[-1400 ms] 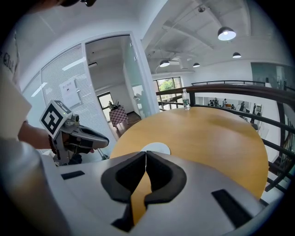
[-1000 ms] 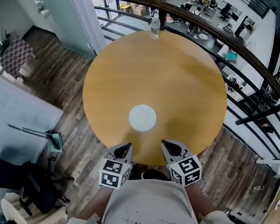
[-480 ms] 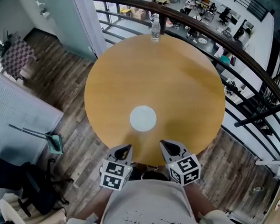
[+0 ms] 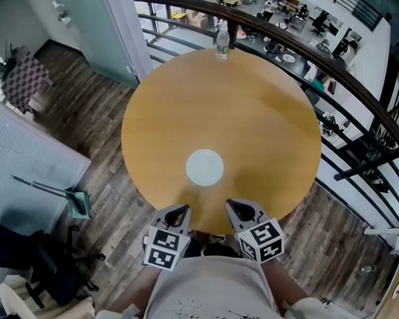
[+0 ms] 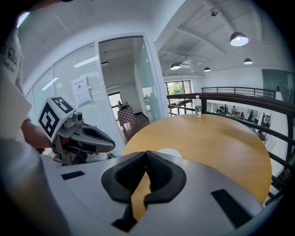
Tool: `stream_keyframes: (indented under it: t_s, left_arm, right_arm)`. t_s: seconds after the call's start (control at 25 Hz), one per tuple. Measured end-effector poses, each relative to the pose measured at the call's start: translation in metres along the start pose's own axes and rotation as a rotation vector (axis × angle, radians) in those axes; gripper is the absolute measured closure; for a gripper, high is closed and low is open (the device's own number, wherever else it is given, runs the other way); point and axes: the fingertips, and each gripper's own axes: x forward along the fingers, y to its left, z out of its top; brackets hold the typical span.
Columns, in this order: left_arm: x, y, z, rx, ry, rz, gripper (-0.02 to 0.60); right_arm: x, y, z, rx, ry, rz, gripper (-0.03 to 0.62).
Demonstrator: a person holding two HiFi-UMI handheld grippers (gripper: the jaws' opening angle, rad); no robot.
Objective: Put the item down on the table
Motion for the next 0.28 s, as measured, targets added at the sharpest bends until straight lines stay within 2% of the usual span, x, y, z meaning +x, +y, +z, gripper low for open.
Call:
stream_keyframes:
  t_s: [0.28]
  left_arm:
    - [-0.0009, 0.0032, 0.0025, 0.013, 0.001, 0.019, 0.558]
  right_arm:
    - [0.0018, 0.0019, 0.0016, -0.012, 0.017, 0.004, 0.569]
